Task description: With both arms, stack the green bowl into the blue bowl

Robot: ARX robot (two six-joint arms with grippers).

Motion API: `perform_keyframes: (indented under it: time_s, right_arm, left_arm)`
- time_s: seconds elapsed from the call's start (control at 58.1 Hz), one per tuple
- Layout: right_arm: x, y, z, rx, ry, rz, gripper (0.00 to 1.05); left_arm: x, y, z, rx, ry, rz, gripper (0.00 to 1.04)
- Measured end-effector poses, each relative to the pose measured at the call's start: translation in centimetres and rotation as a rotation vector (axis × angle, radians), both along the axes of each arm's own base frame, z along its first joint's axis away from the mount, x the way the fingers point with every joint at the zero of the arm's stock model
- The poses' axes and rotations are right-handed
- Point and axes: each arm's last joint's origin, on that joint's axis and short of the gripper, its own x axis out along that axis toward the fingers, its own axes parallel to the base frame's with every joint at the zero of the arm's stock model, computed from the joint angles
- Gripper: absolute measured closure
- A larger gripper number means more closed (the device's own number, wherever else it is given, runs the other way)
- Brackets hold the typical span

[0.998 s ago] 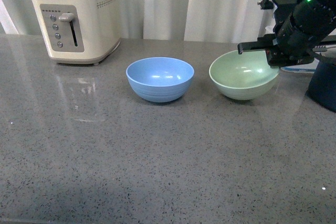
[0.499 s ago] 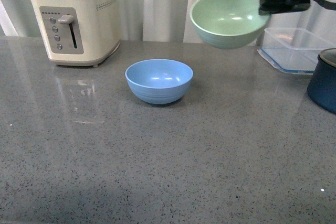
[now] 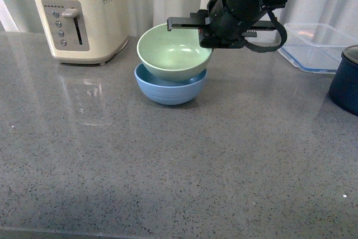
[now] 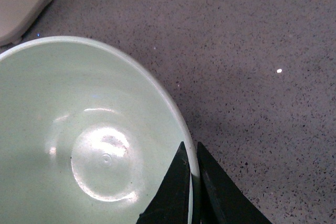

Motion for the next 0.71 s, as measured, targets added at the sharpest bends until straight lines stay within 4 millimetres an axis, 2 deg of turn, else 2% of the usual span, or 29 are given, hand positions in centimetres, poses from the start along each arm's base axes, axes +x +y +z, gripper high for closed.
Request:
perform_keyframes:
  time_s: [0.275,0.361,0.447,0.499,0.636,0.705]
  right_arm:
    - [0.0,0.6,-1.3,-0.021,0.023,0.004,1.03]
    - [0.0,0.6,-1.2,-0.010,0.025,0.018,0.91]
    - [-0.3,0.1,-0.8,0.015,0.024,0.032,0.74]
    - [-0.4,-0.2,-0.2,0.037,0.019,0.044,0.67]
    - [-2.0,-2.2,2.2,0.120,-0.043,0.067,0.47]
    - [-3.9,-4.1,4.4,0.196,-0.132,0.085,0.35]
  left_arm:
    - [0.0,0.0,0.0,0.000,0.000,0.000,0.07]
    - [0.0,0.0,0.0,0.000,0.000,0.000,0.07]
    - [0.0,0.0,0.0,0.000,0.000,0.000,0.07]
    - [0.0,0.0,0.0,0.000,0.000,0.000,0.07]
    - [0.0,0.0,0.0,0.000,0.000,0.000,0.07]
    - [0.0,0.0,0.0,0.000,0.000,0.000,0.07]
